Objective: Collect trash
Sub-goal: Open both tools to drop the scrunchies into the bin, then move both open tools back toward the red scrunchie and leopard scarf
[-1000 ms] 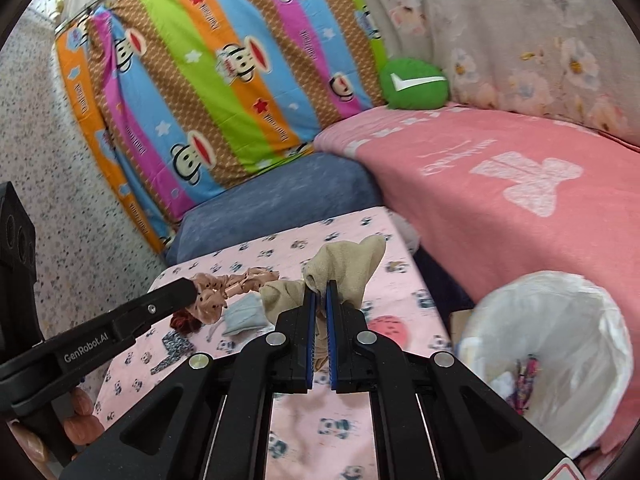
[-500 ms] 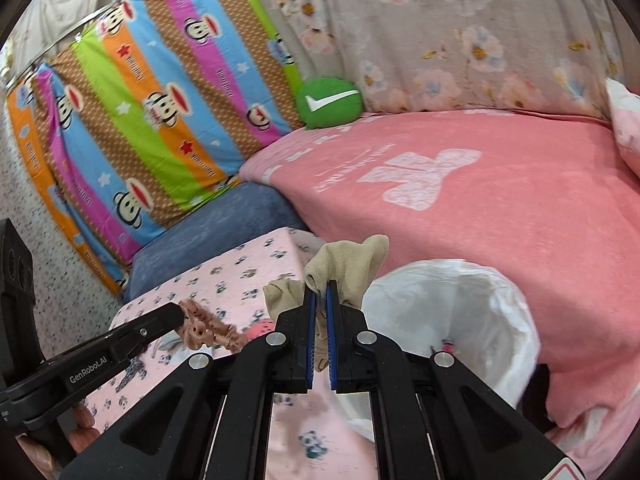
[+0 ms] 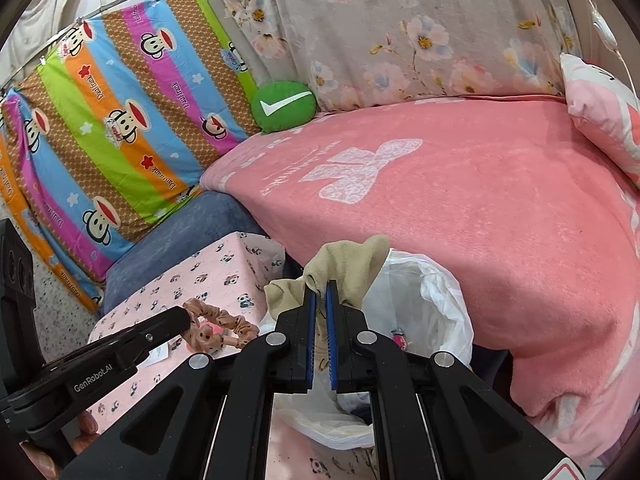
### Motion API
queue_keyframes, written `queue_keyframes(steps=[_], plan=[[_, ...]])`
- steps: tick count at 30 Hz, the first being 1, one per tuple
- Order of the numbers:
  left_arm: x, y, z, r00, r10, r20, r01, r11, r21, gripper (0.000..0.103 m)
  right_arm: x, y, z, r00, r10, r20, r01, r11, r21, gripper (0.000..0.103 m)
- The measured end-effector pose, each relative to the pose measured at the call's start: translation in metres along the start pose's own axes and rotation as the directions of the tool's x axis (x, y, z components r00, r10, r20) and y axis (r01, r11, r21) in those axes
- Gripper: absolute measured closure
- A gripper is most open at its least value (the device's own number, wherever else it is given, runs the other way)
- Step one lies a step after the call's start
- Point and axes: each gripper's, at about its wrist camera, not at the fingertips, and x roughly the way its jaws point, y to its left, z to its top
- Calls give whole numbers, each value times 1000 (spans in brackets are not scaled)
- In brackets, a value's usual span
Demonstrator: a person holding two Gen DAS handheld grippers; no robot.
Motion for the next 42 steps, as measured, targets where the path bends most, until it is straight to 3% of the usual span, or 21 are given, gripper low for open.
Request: queue_keyframes(steps=[1,3,4,5,7,8,42], plan=[[2,-1,0,1000,-1,-2,1,1000,-3,97,1,-1,0,1000,-2,-1,2,1000,3,94],[4,-1,-1,1000,16,-2,-16,1000,-9,78,3,-2,-1,1000,-6,1,6,1000,7,90],[5,0,-2,999,37,3,-37,999,-15,58,3,-3,-1,1000,-8,0,8,1000,7,87],[4,1,-2,999,52,11,-52,998,-20,49,3,-3,-1,1000,-8,-1,8,1000,6,84],[3,4,-4,998,64,14,-64,998,-19,49,3,-2,-1,1000,-17,8,17,1000,3,68],[3,6,-5,998,68,13,-68,997,-21,49,2,-1,-2,1000,-17,13,17,1000,2,66],[-34,104,-28,984,180,9,-176,969,-172,49,25,100,-31,993,76,-91,-89,986,-141,66]])
